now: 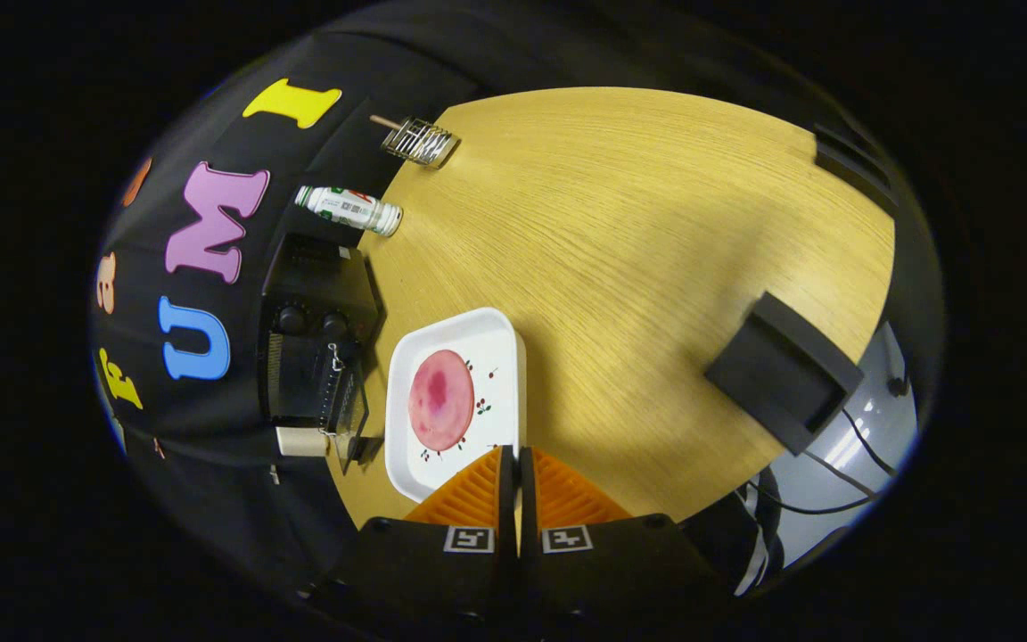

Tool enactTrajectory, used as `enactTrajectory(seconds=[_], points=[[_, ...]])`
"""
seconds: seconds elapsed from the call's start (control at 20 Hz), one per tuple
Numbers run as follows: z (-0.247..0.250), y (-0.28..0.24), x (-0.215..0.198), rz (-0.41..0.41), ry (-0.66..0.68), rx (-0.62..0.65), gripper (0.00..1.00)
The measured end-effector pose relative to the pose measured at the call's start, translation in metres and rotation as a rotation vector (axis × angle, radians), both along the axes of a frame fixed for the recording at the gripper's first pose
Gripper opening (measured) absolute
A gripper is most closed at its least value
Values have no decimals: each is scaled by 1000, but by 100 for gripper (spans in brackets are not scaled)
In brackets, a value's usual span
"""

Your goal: Open the toaster oven, put the food inside, and close the toaster oven door.

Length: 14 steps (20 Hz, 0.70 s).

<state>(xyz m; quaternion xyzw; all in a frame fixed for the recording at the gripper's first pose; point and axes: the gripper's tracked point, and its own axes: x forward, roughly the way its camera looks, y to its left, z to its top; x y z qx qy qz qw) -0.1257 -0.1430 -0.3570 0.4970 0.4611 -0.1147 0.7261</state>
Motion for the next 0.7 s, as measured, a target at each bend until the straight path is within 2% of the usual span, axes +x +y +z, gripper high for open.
enactTrajectory(seconds=[0.15, 0.25, 0.7], points=[[20, 19, -5, -57, -39, 33, 5], [33, 40, 1, -63, -73, 43, 5], [75, 130, 73, 13, -167, 56, 5]])
